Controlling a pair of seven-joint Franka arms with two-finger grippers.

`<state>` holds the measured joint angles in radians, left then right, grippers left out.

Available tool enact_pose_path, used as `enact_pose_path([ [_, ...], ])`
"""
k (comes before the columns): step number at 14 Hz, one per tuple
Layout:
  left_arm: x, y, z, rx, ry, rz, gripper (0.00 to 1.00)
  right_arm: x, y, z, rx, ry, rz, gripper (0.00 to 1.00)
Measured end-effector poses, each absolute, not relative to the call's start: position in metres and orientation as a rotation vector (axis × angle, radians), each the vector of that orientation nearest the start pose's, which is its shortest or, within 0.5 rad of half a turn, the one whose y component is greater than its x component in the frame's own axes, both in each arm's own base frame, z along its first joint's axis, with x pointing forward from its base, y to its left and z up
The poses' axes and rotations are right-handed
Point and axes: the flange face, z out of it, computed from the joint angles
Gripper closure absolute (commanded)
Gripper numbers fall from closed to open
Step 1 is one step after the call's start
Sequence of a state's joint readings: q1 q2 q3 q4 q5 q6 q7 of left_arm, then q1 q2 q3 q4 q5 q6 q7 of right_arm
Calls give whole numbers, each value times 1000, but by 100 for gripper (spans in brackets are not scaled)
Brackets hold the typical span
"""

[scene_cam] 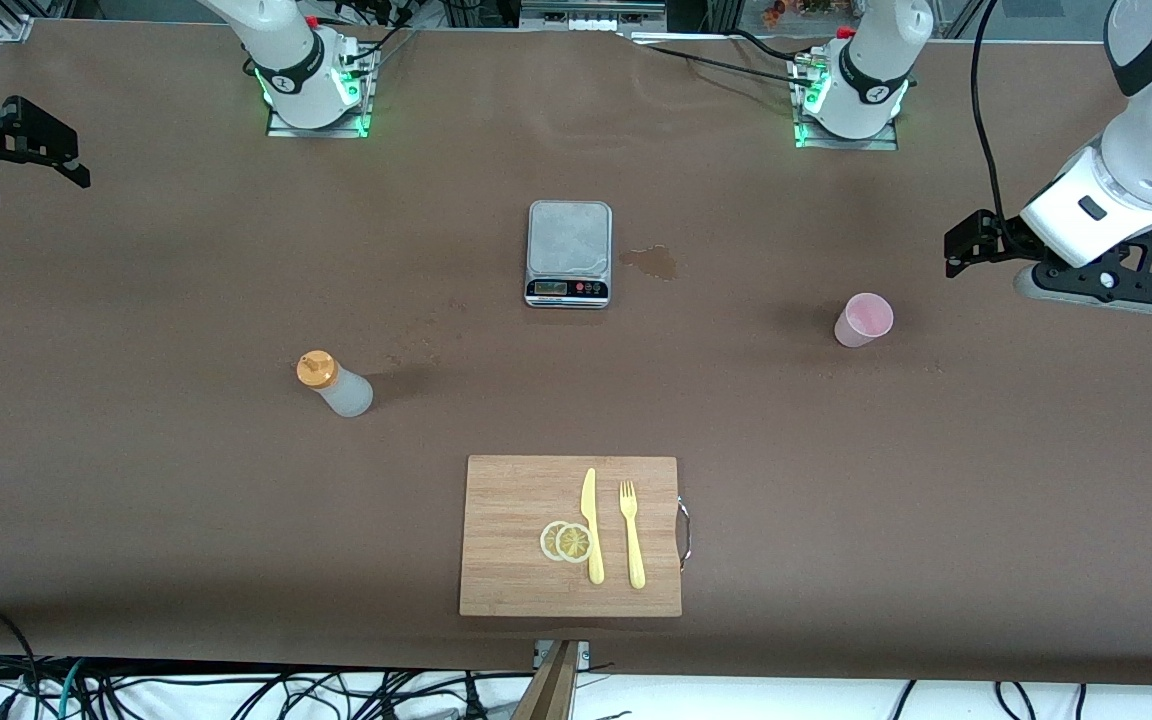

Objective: Add sauce to pink cup with both arms
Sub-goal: 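Move the left gripper toward the pink cup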

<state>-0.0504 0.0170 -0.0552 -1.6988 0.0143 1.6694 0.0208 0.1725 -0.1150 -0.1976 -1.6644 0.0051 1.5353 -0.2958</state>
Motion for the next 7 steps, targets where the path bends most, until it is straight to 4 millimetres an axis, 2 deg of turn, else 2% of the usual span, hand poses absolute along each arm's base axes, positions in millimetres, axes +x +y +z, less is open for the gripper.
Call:
enact_pose_path([
  [7, 560, -55, 555, -3117, 199, 125, 0, 535, -10, 609, -3087, -437, 57, 0],
])
